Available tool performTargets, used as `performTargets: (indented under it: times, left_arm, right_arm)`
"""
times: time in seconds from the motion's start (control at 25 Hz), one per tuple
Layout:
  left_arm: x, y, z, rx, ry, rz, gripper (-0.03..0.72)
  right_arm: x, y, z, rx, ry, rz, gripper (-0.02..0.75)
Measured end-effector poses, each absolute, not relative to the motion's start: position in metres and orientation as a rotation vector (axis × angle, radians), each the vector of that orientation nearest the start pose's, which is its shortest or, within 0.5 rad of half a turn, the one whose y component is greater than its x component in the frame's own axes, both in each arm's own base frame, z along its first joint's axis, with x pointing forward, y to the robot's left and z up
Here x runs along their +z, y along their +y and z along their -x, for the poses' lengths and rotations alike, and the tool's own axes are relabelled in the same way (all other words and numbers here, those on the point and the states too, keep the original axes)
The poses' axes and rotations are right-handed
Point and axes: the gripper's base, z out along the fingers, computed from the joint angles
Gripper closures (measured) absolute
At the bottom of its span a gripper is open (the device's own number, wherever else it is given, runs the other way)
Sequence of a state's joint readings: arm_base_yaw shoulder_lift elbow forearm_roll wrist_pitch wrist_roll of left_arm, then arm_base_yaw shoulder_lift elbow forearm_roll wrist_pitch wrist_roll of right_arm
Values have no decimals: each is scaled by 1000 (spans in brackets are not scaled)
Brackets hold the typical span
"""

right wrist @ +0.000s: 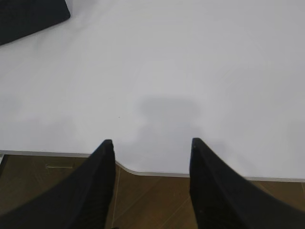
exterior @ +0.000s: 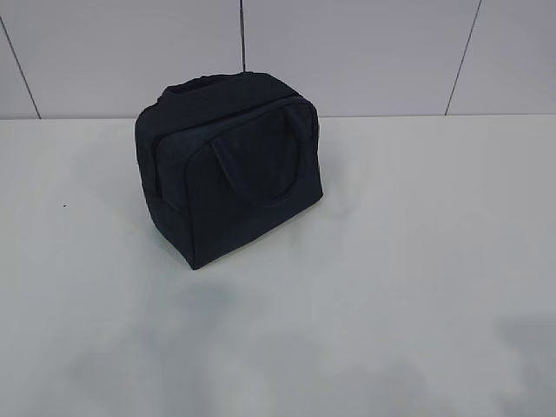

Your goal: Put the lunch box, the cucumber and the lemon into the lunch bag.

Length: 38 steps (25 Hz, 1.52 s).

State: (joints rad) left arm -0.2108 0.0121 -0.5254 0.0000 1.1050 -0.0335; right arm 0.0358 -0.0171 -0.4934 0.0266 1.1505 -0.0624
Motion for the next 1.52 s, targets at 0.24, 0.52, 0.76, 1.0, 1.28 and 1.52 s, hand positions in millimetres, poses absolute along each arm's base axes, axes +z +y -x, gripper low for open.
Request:
performTargets:
  times: [0.24, 0.52, 0.76, 1.0, 1.28, 1.52]
  left_arm:
    - [281, 2, 8, -149, 2071, -184, 339]
    - [281, 2, 8, -149, 2071, -184, 388]
    - [281, 1, 8, -125, 2073, -143, 418]
    - [281, 1, 8, -66, 2076, -43, 442]
    - [281, 0, 8, -38, 2076, 5, 446]
    - [281, 0, 8, -36, 2076, 9, 446]
  right_arm:
    - [268, 2, 11, 16, 2121, 107, 355]
    - [268, 2, 11, 16, 2121, 107, 355]
    - [268, 2, 11, 16, 2121, 107, 355]
    - [268, 2, 11, 16, 2121, 107, 355]
    - [268, 2, 11, 16, 2121, 107, 355]
    - [268, 2, 11, 16, 2121, 107, 355]
